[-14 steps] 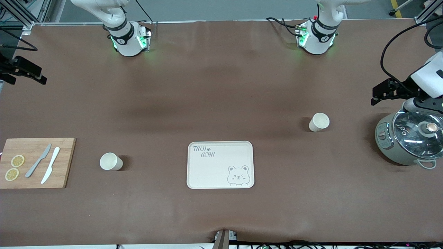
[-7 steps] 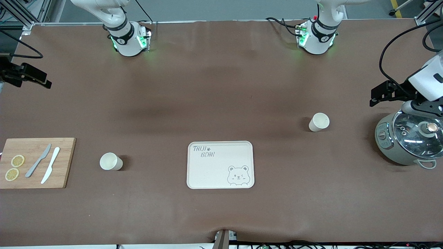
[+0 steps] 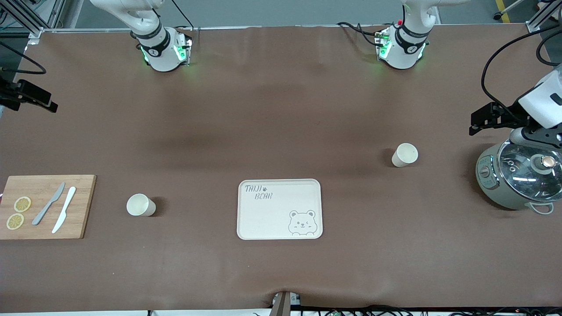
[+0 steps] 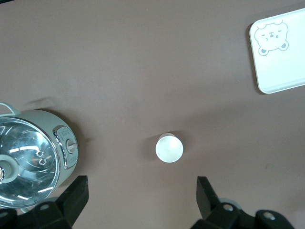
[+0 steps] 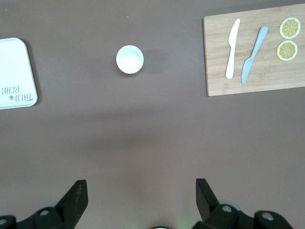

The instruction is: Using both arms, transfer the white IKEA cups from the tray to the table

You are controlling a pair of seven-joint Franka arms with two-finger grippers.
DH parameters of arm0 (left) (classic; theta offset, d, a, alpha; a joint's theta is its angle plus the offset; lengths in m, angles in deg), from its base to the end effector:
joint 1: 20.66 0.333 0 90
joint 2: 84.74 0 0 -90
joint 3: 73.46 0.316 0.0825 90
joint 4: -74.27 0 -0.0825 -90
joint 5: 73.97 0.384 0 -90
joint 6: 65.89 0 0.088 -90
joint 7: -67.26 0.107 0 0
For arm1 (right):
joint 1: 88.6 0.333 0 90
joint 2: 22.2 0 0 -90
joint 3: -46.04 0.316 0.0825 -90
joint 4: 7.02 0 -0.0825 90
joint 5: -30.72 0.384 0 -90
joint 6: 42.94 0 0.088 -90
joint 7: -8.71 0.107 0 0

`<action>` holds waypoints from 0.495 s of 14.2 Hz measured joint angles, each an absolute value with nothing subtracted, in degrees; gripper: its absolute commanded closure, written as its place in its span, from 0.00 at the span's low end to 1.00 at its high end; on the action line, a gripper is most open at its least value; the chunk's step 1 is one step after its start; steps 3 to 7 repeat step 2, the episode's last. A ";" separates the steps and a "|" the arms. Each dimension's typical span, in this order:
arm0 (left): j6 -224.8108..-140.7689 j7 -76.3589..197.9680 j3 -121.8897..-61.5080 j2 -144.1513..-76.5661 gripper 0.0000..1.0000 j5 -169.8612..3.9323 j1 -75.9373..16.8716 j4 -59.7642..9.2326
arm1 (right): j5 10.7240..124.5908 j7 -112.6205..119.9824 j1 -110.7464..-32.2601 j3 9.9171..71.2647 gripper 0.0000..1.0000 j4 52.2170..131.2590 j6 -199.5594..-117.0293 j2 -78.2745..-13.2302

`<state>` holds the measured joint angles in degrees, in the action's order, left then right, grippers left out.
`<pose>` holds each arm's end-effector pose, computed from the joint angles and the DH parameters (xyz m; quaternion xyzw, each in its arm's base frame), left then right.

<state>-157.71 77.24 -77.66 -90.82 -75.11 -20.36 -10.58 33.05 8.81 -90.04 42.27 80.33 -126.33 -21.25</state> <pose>0.5890 -0.0398 0.6093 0.9926 -0.1203 0.0086 0.0134 0.5358 -0.0444 0.6454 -0.9984 0.0445 0.0253 0.0219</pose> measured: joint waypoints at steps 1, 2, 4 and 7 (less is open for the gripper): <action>-157.71 77.27 -77.67 -90.82 0.00 -74.84 -20.40 -10.58 | 33.04 8.59 -90.08 42.27 0.00 80.11 -126.37 -21.25; -157.71 77.29 -77.69 -90.82 0.00 -74.55 -20.45 -10.58 | 32.99 8.28 -90.11 42.27 0.00 79.84 -126.37 -21.25; -157.71 77.29 -77.69 -90.82 0.00 -74.55 -20.45 -10.58 | 32.99 8.28 -90.11 42.27 0.00 79.84 -126.37 -21.25; -157.71 77.29 -77.69 -90.82 0.00 -74.55 -20.45 -10.58 | 32.99 8.28 -90.11 42.27 0.00 79.84 -126.37 -21.25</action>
